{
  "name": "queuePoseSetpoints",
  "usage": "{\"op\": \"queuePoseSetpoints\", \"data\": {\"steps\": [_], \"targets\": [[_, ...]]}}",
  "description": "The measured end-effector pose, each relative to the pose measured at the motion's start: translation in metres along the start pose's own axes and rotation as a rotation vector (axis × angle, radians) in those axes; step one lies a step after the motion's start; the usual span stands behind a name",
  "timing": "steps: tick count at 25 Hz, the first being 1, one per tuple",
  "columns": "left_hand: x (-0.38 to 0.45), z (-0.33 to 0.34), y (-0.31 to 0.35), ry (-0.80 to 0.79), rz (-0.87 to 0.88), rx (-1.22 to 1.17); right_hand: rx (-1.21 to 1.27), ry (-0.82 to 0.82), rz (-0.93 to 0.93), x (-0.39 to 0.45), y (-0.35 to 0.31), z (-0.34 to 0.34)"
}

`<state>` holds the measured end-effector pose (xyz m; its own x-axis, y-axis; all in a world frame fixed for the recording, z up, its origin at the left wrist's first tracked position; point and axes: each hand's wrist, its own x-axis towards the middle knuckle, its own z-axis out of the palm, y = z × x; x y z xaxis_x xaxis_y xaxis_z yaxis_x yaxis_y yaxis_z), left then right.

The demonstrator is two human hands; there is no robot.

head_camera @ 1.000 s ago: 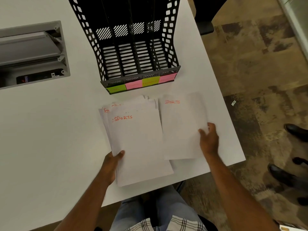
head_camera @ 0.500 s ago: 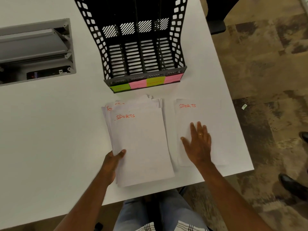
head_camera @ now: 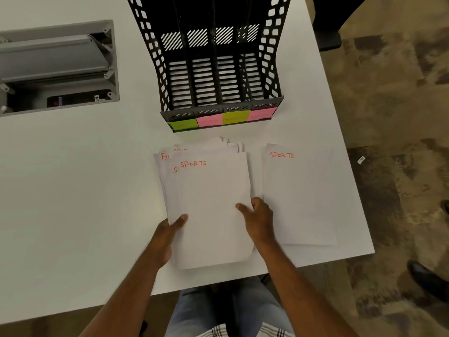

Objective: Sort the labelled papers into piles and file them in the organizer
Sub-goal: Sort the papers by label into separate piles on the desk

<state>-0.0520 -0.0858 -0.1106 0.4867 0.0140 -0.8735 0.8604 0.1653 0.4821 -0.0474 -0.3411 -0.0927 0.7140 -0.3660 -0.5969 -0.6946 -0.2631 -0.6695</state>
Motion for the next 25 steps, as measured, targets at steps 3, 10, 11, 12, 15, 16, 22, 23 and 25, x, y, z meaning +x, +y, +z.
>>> {"op": "queuePoseSetpoints", "data": {"steps": [3,10,11,12,15,16,22,23,25], "targets": [[0.000,0.000,-0.003,0.005,0.007,-0.029,-0.142,-0.029,-0.085,0.004,0.002,-0.015],[0.004,0.002,-0.006,0.054,0.027,-0.022,-0.627,0.407,-0.198,0.044,0.036,-0.106],[0.004,0.000,-0.006,0.052,0.037,-0.020,-0.712,0.418,-0.187,0.047,0.042,-0.111],[0.006,-0.002,-0.007,0.047,0.046,-0.019,-0.795,0.419,-0.199,0.048,0.048,-0.113],[0.010,-0.003,-0.011,0.046,0.062,-0.009,-0.872,0.424,-0.228,0.052,0.060,-0.115],[0.011,-0.002,-0.011,0.045,0.063,-0.011,-0.857,0.435,-0.209,0.056,0.061,-0.117],[0.005,0.003,-0.008,0.061,0.071,-0.007,-0.751,0.475,-0.236,0.069,0.062,-0.122],[0.004,0.003,-0.007,0.063,0.070,-0.005,-0.741,0.493,-0.231,0.071,0.060,-0.122],[0.003,0.005,-0.006,0.065,0.072,0.003,-0.705,0.542,-0.140,0.072,0.057,-0.123]]}}
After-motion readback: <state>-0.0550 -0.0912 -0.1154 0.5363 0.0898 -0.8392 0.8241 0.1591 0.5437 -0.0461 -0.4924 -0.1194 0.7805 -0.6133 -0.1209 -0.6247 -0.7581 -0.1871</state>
